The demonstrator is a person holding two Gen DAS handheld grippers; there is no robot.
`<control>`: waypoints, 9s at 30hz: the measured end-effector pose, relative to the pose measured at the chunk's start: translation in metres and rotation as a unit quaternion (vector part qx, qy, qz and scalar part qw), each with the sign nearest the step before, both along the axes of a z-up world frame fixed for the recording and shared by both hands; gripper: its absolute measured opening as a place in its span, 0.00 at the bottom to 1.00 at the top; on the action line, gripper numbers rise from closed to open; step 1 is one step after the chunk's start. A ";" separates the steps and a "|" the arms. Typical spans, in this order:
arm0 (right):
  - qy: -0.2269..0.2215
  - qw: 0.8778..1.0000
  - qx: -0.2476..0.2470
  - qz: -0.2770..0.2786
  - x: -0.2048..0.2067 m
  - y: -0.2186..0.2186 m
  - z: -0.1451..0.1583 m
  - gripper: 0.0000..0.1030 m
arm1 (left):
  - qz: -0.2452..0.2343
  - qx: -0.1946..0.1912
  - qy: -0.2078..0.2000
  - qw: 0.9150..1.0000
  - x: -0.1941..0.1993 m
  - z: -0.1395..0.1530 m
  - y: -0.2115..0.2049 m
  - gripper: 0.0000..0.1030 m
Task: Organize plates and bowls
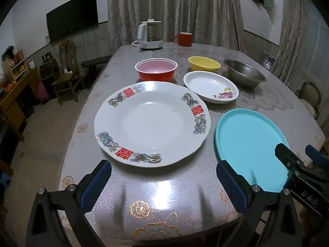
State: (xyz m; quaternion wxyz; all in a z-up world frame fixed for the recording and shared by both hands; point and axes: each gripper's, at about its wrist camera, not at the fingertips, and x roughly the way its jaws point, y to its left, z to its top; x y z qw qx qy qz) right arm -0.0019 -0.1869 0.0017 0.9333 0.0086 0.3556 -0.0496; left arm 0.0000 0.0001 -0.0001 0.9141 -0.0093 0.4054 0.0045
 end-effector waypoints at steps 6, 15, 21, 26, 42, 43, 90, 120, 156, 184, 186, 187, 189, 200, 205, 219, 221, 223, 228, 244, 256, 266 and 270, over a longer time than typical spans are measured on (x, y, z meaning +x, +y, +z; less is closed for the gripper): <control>-0.001 1.000 0.002 -0.001 0.000 -0.001 -0.001 1.00 | -0.002 0.001 0.001 1.000 0.000 0.000 0.000 1.00; 0.003 1.000 0.003 -0.003 0.000 -0.002 -0.002 1.00 | -0.002 0.005 0.001 1.000 -0.002 -0.001 -0.002 1.00; 0.012 1.000 0.008 -0.008 0.001 -0.005 -0.005 1.00 | -0.004 0.006 0.000 1.000 -0.002 -0.002 -0.003 1.00; 0.010 1.000 0.007 -0.008 0.001 -0.005 -0.004 1.00 | -0.005 -0.001 -0.002 1.000 -0.001 -0.001 -0.003 1.00; 0.009 1.000 0.009 -0.010 0.001 -0.006 -0.003 1.00 | -0.010 -0.037 -0.009 0.999 -0.001 -0.002 -0.007 1.00; 0.009 1.000 0.009 -0.010 0.001 -0.007 -0.003 1.00 | -0.010 -0.032 -0.008 0.999 -0.001 -0.002 -0.007 1.00; 0.027 0.970 0.083 0.226 0.081 0.046 -0.003 0.87 | 0.041 -0.256 0.030 0.965 0.047 -0.020 0.125 1.00; 0.136 0.931 0.235 0.245 0.163 0.084 -0.062 0.35 | -0.034 -0.284 -0.005 0.958 0.089 -0.042 0.138 0.81; 0.094 0.940 0.149 0.291 0.138 0.097 -0.051 0.24 | -0.114 -0.107 -0.019 0.988 0.074 -0.040 0.089 0.70; 0.058 0.960 0.154 0.226 0.059 -0.001 -0.020 0.24 | -0.227 -0.098 -0.032 0.968 0.027 -0.019 -0.022 0.70; 0.059 0.962 0.157 0.217 0.055 -0.010 -0.021 0.24 | -0.237 -0.099 -0.027 0.966 0.027 -0.020 -0.033 0.70; 0.060 0.963 0.158 0.211 0.053 -0.016 -0.021 0.24 | -0.240 -0.099 -0.024 0.965 0.025 -0.022 -0.037 0.70; 0.061 0.964 0.160 0.203 0.051 -0.025 -0.022 0.24 | -0.248 -0.100 -0.016 0.963 0.024 -0.024 -0.046 0.70; 0.083 0.970 0.173 0.149 0.041 -0.071 -0.036 0.24 | -0.282 -0.110 0.036 0.952 0.033 -0.041 -0.087 0.70; 0.084 0.971 0.178 0.134 0.040 -0.085 -0.040 0.24 | -0.281 -0.110 0.047 0.952 0.037 -0.043 -0.095 0.70; 0.087 0.974 0.181 0.106 0.047 -0.101 -0.048 0.24 | -0.289 -0.081 0.057 0.952 0.039 -0.046 -0.105 0.72; 0.084 0.975 0.175 0.105 0.047 -0.102 -0.046 0.24 | -0.287 -0.082 0.061 0.953 0.037 -0.045 -0.103 0.72; 0.082 0.977 0.167 0.103 0.047 -0.102 -0.045 0.24 | -0.284 -0.084 0.065 0.953 0.035 -0.045 -0.099 0.72; 0.082 0.975 0.181 0.096 0.047 -0.107 -0.046 0.24 | -0.282 -0.091 0.068 0.953 0.030 -0.042 -0.092 0.72; 0.080 0.972 0.202 0.089 0.042 -0.111 -0.043 0.26 | -0.246 -0.094 0.047 0.964 0.020 -0.032 -0.066 0.68; 0.083 0.973 0.200 0.084 0.040 -0.111 -0.041 0.26 | -0.230 -0.106 0.055 0.966 0.028 -0.039 -0.060 0.65; 0.087 0.972 0.201 0.081 0.038 -0.112 -0.039 0.26 | -0.224 -0.109 0.060 0.967 0.030 -0.039 -0.058 0.65; 0.091 0.972 0.201 0.078 0.040 -0.111 -0.039 0.26 | -0.216 -0.109 0.061 0.968 0.032 -0.038 -0.054 0.65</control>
